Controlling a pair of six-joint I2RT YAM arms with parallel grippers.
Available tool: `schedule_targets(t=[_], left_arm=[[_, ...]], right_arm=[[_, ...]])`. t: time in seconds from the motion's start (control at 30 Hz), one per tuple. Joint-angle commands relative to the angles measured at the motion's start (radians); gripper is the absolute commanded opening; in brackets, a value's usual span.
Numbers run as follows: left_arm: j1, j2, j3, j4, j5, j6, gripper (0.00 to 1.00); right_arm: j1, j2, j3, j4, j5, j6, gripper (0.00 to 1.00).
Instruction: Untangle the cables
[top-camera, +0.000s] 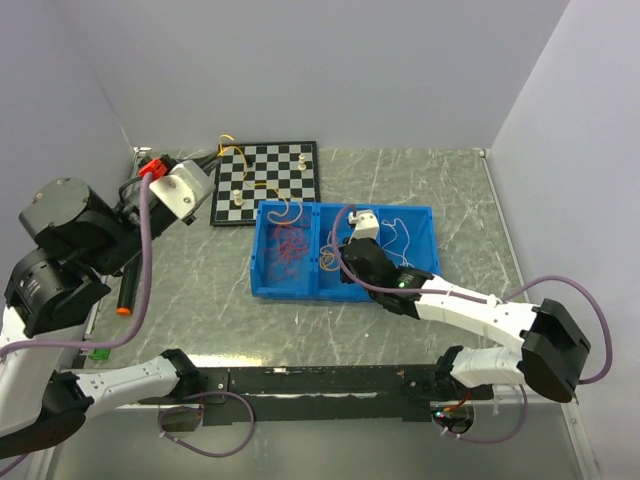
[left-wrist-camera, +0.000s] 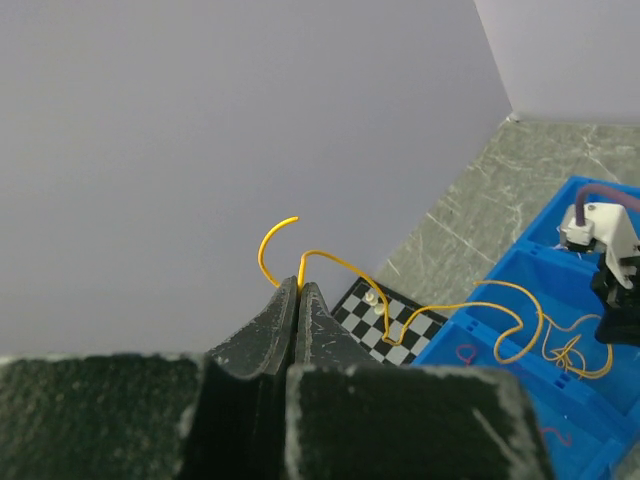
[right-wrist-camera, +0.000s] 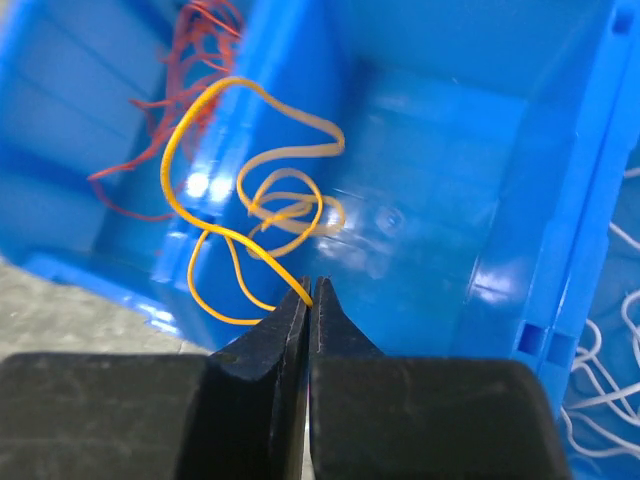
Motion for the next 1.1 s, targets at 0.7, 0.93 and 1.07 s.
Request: schedule_targets(t=[0.7, 0.93, 1.07], left_arm=[[-0.003, 0.291, -0.033, 0.16, 0.159, -0.249, 0.01], [-0.006, 0.463, -0.053, 0.229, 0.193, -0.299, 0.01], [-0.011, 0.567, -0.018, 0.177, 0.191, -0.286, 0.01]], right_arm=[[-0.043, -0.424, 0.014, -0.232, 0.123, 0.208, 0.87], [-0.044, -0.618, -0.03, -0.393, 0.236, 0.283, 0.87], [-0.046, -0.646, -0.041, -0.437, 0.26, 0.3, 0.88]])
